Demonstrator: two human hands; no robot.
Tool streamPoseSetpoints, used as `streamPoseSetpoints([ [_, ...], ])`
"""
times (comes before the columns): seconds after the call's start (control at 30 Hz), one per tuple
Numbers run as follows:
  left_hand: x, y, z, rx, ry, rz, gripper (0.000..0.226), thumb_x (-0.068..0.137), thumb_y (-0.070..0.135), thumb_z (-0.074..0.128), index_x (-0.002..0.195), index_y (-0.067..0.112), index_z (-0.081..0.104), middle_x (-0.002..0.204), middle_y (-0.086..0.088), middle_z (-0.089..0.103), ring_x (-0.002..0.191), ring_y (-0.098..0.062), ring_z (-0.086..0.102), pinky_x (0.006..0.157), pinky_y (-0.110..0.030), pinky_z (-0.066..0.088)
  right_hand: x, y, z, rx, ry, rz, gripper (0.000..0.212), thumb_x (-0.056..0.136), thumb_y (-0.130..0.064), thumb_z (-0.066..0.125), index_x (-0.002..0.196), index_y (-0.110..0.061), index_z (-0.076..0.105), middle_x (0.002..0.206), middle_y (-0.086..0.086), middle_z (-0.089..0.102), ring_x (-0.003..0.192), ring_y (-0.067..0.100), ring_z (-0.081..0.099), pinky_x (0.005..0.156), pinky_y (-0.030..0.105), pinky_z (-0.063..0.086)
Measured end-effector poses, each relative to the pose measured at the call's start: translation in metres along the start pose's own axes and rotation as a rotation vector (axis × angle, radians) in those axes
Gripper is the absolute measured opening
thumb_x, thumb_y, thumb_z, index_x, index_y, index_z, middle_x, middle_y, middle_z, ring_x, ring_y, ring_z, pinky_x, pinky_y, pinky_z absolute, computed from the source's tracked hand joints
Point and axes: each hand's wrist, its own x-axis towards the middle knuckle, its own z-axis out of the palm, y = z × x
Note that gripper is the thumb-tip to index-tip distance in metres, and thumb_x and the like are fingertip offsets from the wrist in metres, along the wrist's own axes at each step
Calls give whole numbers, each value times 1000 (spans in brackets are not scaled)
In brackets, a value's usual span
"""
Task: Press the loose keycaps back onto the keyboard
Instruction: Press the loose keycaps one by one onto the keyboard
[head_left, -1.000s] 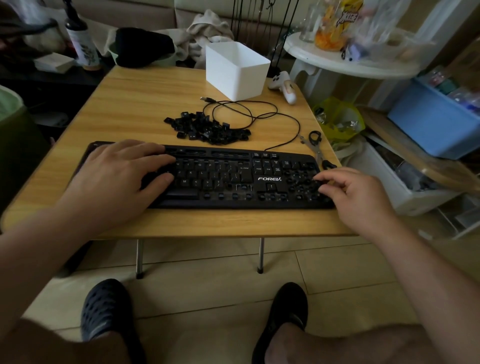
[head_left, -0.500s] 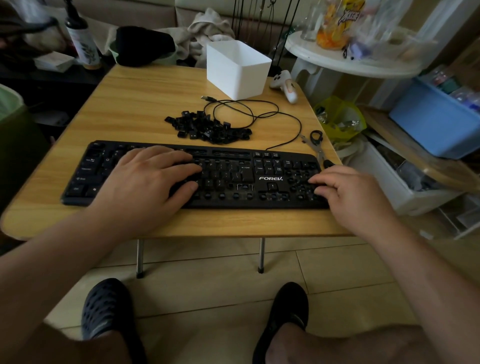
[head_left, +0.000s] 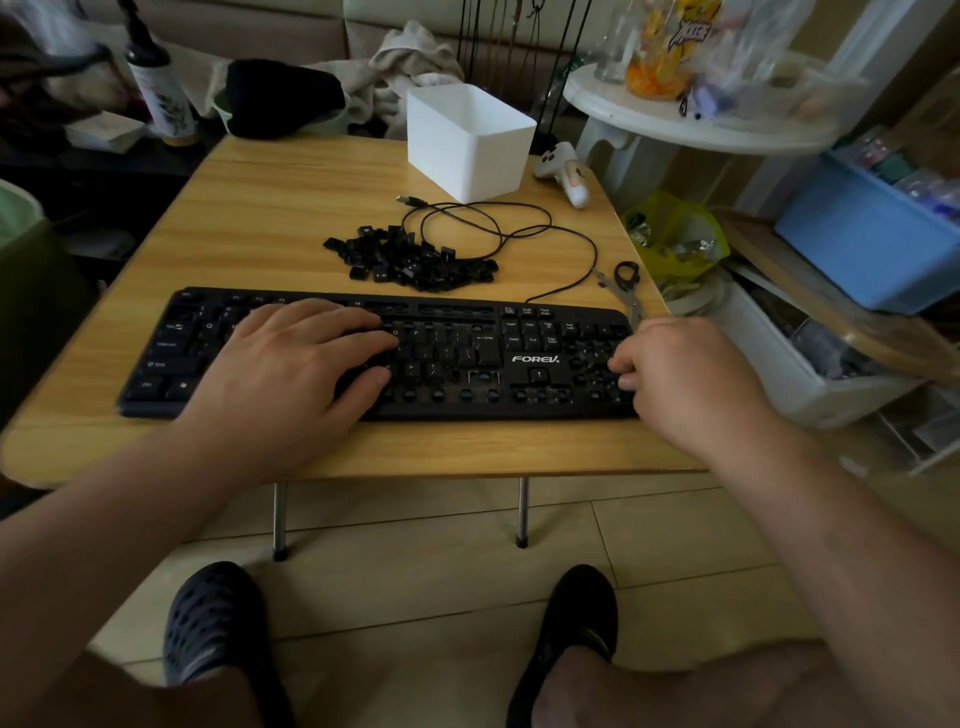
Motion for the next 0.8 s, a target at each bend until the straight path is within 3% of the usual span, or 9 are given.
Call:
streamPoseSetpoints([
  [0.1, 0, 0, 0, -2, 3, -3, 56, 102, 55, 32, 140, 29, 64, 144, 4, 62, 136, -25, 53, 111, -53, 39, -2, -6, 1, -17, 49, 3, 26, 86, -2, 71, 102, -21, 80, 97, 1, 62, 93, 22, 63, 78, 36, 59],
  [0.2, 0, 0, 0, -7, 6, 1, 55, 103, 55, 33, 139, 28, 65, 144, 3, 62, 136, -25, 53, 111, -53, 39, 3, -8, -5, -31, -45, 35, 26, 92, -6, 69, 112, -20, 78, 109, 4, 67, 105, 23, 64, 88, 34, 57],
  [0.3, 0, 0, 0, -9, -1, 0, 55, 102, 55, 33, 140, 28, 64, 144, 4, 62, 136, -25, 54, 111, -53, 39, 1, -2, -3, 152, -32, 58, 27, 99, -9, 66, 121, -19, 77, 121, 5, 72, 119, 21, 63, 99, 29, 51],
  [0.37, 0, 0, 0, -10, -6, -4, 56, 102, 55, 33, 140, 29, 64, 144, 4, 62, 136, -24, 53, 111, -52, 39, -3, 5, -3, 295, -16, 93, 26, 99, -11, 67, 122, -20, 76, 126, 2, 72, 120, 18, 63, 95, 23, 45],
  [0.47, 0, 0, -1, -13, -5, -6, 55, 101, 56, 34, 139, 29, 64, 144, 5, 62, 136, -24, 53, 111, -53, 39, -6, 14, 1, 517, 3, 173, 22, 99, -17, 68, 117, -27, 77, 123, -6, 71, 109, 9, 61, 89, 25, 42],
  [0.57, 2, -1, -1, -10, -5, -4, 55, 102, 56, 35, 139, 30, 65, 143, 6, 62, 136, -23, 53, 111, -52, 39, -5, 20, 4, 679, 48, 252, 15, 97, -20, 71, 105, -30, 78, 105, -15, 70, 93, -1, 59, 77, 21, 44],
  [0.67, 3, -1, -1, -2, 2, -4, 54, 102, 58, 34, 137, 31, 66, 141, 7, 63, 135, -22, 54, 111, -51, 39, -3, 21, 6, 799, 85, 312, 8, 90, -23, 80, 86, -28, 76, 86, -7, 71, 82, 8, 65, 62, 23, 45],
  [0.8, 10, 2, -4, -17, 47, 5, 52, 102, 57, 37, 128, 30, 72, 133, 6, 68, 128, -25, 58, 106, -51, 42, -1, 19, 5, 801, 18, 311, 11, 84, -25, 85, 80, -23, 75, 79, -2, 70, 75, 13, 63, 62, 27, 45],
])
